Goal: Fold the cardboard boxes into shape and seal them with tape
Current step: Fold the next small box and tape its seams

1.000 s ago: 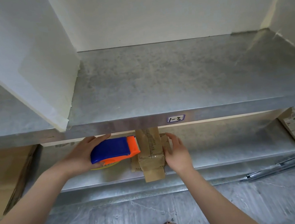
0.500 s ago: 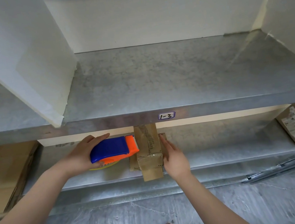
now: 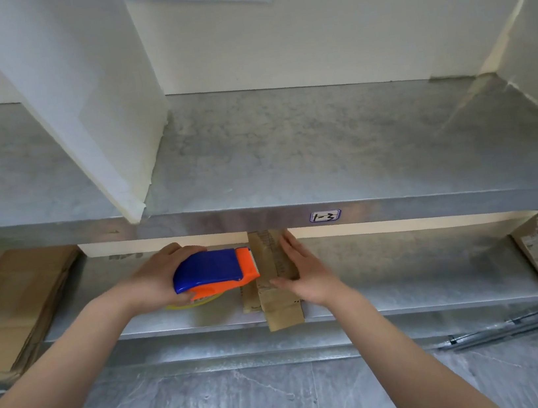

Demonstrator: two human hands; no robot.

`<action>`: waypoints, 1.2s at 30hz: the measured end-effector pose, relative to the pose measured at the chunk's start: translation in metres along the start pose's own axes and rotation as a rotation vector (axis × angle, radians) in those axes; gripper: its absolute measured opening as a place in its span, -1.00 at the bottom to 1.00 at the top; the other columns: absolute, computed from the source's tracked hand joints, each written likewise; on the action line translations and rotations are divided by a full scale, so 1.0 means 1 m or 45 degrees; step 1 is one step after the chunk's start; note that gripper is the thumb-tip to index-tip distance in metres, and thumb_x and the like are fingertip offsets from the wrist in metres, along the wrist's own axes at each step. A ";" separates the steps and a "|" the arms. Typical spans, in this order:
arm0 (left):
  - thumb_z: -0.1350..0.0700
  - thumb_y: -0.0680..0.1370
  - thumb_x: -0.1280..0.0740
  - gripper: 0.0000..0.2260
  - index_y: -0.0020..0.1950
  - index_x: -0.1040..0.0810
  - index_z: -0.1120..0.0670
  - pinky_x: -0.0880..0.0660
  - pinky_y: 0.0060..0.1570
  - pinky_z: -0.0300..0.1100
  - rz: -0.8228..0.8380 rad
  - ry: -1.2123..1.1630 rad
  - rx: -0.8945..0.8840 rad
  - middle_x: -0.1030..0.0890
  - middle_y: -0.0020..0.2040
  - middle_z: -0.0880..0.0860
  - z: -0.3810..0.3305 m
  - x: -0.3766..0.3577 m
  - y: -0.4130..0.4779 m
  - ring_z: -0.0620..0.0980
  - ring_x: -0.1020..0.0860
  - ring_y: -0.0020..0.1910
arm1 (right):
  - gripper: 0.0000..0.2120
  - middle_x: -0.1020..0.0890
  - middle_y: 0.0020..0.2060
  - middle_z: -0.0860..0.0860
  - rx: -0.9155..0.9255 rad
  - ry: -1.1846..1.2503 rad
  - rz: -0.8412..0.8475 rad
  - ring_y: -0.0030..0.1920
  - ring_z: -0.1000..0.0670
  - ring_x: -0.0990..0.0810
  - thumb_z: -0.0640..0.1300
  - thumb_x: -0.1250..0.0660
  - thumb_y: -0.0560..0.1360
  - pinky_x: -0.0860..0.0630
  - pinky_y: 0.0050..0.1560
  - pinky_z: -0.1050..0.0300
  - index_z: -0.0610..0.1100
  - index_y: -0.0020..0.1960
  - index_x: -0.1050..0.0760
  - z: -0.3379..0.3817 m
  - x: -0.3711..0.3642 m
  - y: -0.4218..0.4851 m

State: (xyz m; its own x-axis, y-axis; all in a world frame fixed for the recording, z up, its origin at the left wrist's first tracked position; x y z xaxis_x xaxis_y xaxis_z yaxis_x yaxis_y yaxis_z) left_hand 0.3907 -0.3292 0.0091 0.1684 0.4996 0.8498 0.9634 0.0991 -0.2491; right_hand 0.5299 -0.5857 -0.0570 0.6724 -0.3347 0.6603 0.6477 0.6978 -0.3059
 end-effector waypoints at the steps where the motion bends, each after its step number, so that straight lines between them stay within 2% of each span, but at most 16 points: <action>1: -0.06 0.34 -0.53 -0.32 0.29 -0.21 -0.34 -0.32 0.01 -0.31 -0.007 -0.023 -0.003 -0.40 0.12 -0.19 0.001 0.001 0.000 -0.19 -0.42 0.08 | -0.10 0.16 0.53 0.33 0.001 0.006 0.017 0.56 0.08 0.02 0.22 -0.36 0.46 -0.16 0.52 -0.02 0.09 0.59 0.11 -0.001 0.000 0.002; 5: -0.13 0.32 -0.50 -0.32 0.34 -0.25 -0.35 -0.33 0.11 -0.29 -0.019 -0.117 -0.039 -0.43 0.22 -0.29 0.007 0.010 0.003 -0.27 -0.40 0.17 | -0.09 0.13 0.54 0.31 0.004 -0.060 0.079 0.54 0.11 -0.06 0.22 -0.38 0.45 -0.16 0.50 0.10 0.10 0.59 0.09 -0.006 0.006 0.007; 7: -0.13 0.30 -0.48 -0.33 0.33 -0.27 -0.37 -0.36 0.10 -0.31 0.015 -0.164 -0.026 -0.46 0.20 -0.34 0.015 0.011 0.002 -0.35 -0.42 0.16 | -0.07 0.14 0.55 0.28 0.007 -0.122 0.115 0.54 0.09 -0.07 0.29 -0.35 0.43 -0.18 0.49 0.06 0.12 0.59 0.11 -0.007 0.005 0.009; 9: -0.07 0.31 -0.49 -0.33 0.32 -0.28 -0.39 -0.37 0.10 -0.34 0.044 -0.146 -0.007 -0.48 0.18 -0.32 0.024 0.008 0.000 -0.33 -0.42 0.17 | -0.07 0.13 0.56 0.23 0.015 -0.208 0.126 0.55 0.06 -0.05 0.35 -0.32 0.42 -0.19 0.49 0.00 0.14 0.58 0.13 -0.008 0.006 0.011; 13: 0.02 0.34 -0.51 -0.32 0.27 -0.23 -0.42 -0.28 0.02 -0.48 0.027 -0.082 -0.016 -0.42 0.17 -0.30 0.031 0.003 -0.003 -0.40 -0.35 0.14 | -0.07 0.10 0.57 0.19 0.017 -0.236 0.126 0.56 0.05 -0.04 0.35 -0.32 0.42 -0.18 0.49 -0.01 0.13 0.59 0.11 -0.005 0.007 0.014; 15: 0.04 0.33 -0.52 -0.32 0.27 -0.24 -0.41 -0.28 0.02 -0.48 0.016 -0.081 -0.019 -0.45 0.18 -0.25 0.034 0.006 -0.002 -0.36 -0.38 0.13 | -0.07 0.11 0.57 0.21 0.024 -0.248 0.125 0.55 0.05 -0.08 0.35 -0.33 0.41 -0.21 0.48 0.00 0.14 0.58 0.11 -0.004 0.007 0.014; 20: 0.04 0.34 -0.51 -0.32 0.24 -0.24 -0.47 -0.35 0.06 -0.33 0.053 -0.095 0.006 -0.46 0.18 -0.21 0.041 0.013 -0.008 -0.26 -0.42 0.15 | -0.08 0.14 0.54 0.30 0.048 -0.259 0.130 0.53 0.06 -0.13 0.35 -0.33 0.41 -0.28 0.44 -0.03 0.19 0.57 0.13 0.000 0.002 0.016; 23: 0.02 0.36 -0.51 -0.33 0.25 -0.22 -0.46 -0.32 0.04 -0.37 0.079 -0.069 0.000 -0.44 0.19 -0.24 0.043 0.021 -0.011 -0.28 -0.41 0.14 | -0.09 0.17 0.53 0.33 0.042 -0.267 0.131 0.52 0.05 -0.17 0.34 -0.32 0.42 -0.33 0.40 -0.04 0.20 0.56 0.15 0.001 0.003 0.015; 28: -0.04 0.33 -0.48 -0.35 0.25 -0.20 -0.41 -0.32 0.05 -0.35 0.092 -0.028 0.009 -0.42 0.18 -0.22 0.048 0.018 -0.018 -0.17 -0.40 0.16 | -0.09 0.20 0.52 0.34 0.054 -0.285 0.143 0.52 0.05 -0.18 0.34 -0.31 0.44 -0.33 0.38 0.00 0.17 0.58 0.15 0.004 0.002 0.014; 31: -0.05 0.33 -0.50 -0.28 0.32 -0.15 -0.37 -0.33 0.15 -0.22 0.075 0.001 0.026 -0.40 0.25 -0.18 0.058 0.012 -0.020 -0.14 -0.37 0.22 | -0.08 0.20 0.52 0.33 0.061 -0.290 0.137 0.52 0.06 -0.17 0.34 -0.31 0.43 -0.32 0.40 -0.01 0.16 0.58 0.15 0.005 0.003 0.015; 36: -0.05 0.35 -0.49 -0.23 0.36 -0.06 -0.38 -0.33 0.12 -0.20 0.109 0.038 0.064 -0.37 0.20 -0.11 0.062 -0.002 -0.012 -0.09 -0.37 0.17 | -0.09 0.21 0.52 0.35 0.048 -0.312 0.147 0.52 0.08 -0.17 0.34 -0.31 0.43 -0.35 0.37 -0.01 0.18 0.57 0.16 0.005 0.002 0.014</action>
State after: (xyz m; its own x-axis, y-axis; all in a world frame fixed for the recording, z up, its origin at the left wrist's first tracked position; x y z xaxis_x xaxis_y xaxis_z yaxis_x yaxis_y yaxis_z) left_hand 0.3656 -0.2787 -0.0184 0.2562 0.4821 0.8378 0.9337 0.1010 -0.3436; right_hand 0.5382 -0.5732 -0.0569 0.6313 -0.0912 0.7701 0.5547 0.7471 -0.3662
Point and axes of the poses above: each hand's wrist, its own y-axis towards the middle knuckle, its own x-axis out of the back of the hand, z = x × y, the point moved 2 cm from there along y, towards the middle knuckle
